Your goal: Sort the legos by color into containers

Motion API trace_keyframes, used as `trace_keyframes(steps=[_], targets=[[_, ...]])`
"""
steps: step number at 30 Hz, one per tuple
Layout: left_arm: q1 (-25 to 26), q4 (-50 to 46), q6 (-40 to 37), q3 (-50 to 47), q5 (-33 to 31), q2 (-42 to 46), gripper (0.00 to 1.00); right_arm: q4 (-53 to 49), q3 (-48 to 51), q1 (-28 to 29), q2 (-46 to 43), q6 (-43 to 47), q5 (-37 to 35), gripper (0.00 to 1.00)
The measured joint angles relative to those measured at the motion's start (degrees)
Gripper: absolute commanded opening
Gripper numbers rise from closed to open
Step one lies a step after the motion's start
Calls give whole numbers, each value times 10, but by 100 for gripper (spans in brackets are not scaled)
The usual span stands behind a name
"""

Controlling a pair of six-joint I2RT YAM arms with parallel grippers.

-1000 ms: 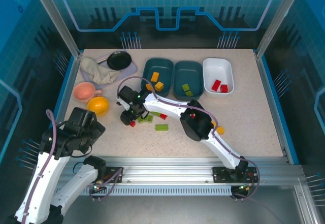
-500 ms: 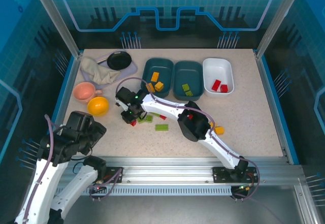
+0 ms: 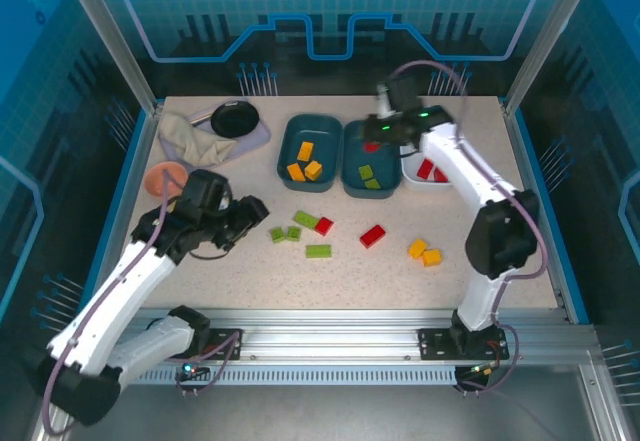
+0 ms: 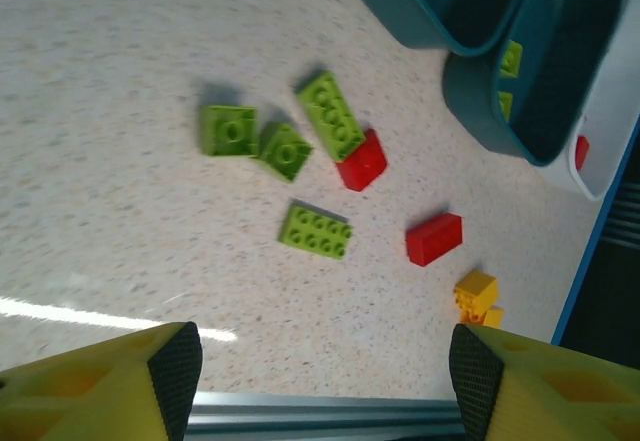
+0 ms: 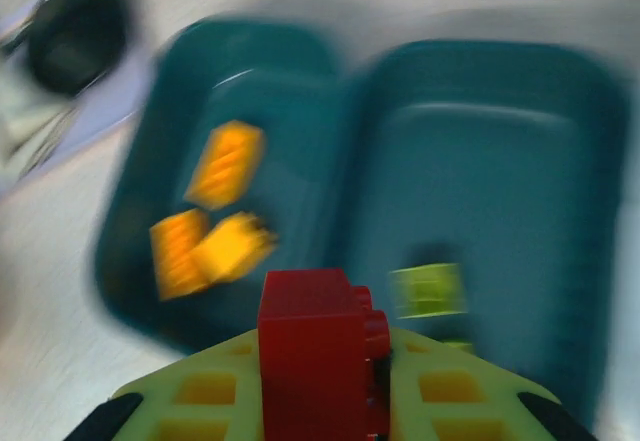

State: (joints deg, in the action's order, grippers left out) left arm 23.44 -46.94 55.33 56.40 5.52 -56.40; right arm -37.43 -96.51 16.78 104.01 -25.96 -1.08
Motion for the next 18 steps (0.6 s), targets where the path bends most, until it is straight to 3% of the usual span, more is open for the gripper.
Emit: trace_keyframes(steps=[2,6,15,18], targets=[[24,31,-3,21,0,-43,69,-2,17,-61,5,-10,0,12],[59,73,-6,63,0,-114,69,-14,9,-120,56,-22,-1,11],[97,104,-21,128,-1,-217,69,-76,-144,-144,239,-26,-4,19],[99,104,-28,130,-1,-230,69,-96,-184,-144,271,-26,-4,29]])
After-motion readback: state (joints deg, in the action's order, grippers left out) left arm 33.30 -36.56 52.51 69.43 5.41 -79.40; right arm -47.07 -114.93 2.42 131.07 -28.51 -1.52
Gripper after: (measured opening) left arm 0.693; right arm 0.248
